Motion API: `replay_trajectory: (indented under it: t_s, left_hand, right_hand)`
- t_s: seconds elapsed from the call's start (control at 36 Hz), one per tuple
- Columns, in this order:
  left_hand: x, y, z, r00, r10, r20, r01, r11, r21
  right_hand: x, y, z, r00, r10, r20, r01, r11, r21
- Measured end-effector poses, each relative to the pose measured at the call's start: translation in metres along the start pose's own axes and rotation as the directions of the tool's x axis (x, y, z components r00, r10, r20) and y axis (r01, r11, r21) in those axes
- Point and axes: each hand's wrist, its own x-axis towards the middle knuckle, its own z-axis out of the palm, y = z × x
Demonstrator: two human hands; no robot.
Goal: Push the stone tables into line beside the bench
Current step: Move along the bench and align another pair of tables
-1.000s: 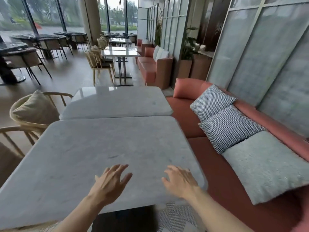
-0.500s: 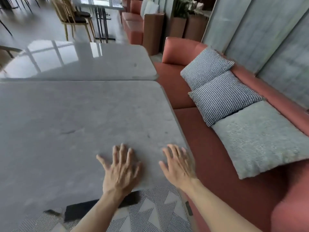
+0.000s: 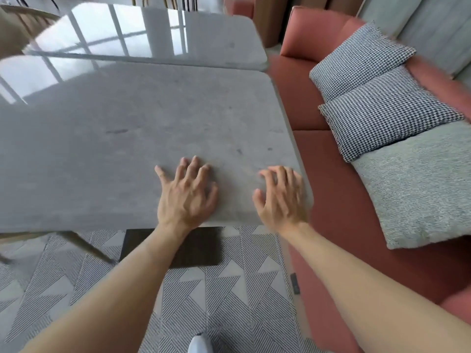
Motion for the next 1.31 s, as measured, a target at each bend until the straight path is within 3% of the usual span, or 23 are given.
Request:
replay_trajectory:
  t_s: [0.08,0.25,1.0,1.19,1.31]
  left_hand:
    - [0.002,-0.001,0.004,0.998,0.01,-0.064,-0.01,1.0,-0.003]
    - [0.008,-0.001,0.004,0.991,0.032,-0.13,-0.032,0.999,0.006]
    - [0.018,0.01,-0.001,0.999,-0.034,-0.015,0.033,0.999,-0.015]
    - [0.026,0.014,-0.019,0.989,-0.09,0.115,0.089,0.996,0.015]
    - [0.047,0.025,-0.041,0.948,-0.211,0.239,0.225,0.974,-0.032]
  right_hand:
    - [0.001,0.002,0.005,0.998,-0.001,-0.058,0.002,1.0,0.021]
    - [0.007,0.003,0.005,1.0,-0.007,-0.02,0.007,1.0,-0.031]
    - [0.024,0.015,0.002,0.991,-0.014,0.136,0.02,0.999,-0.043]
    - [0.038,0.014,-0.026,0.927,-0.068,0.369,0.117,0.987,-0.112]
    - [0.074,0.026,-0.059,0.766,-0.133,0.629,0.173,0.985,-0.002]
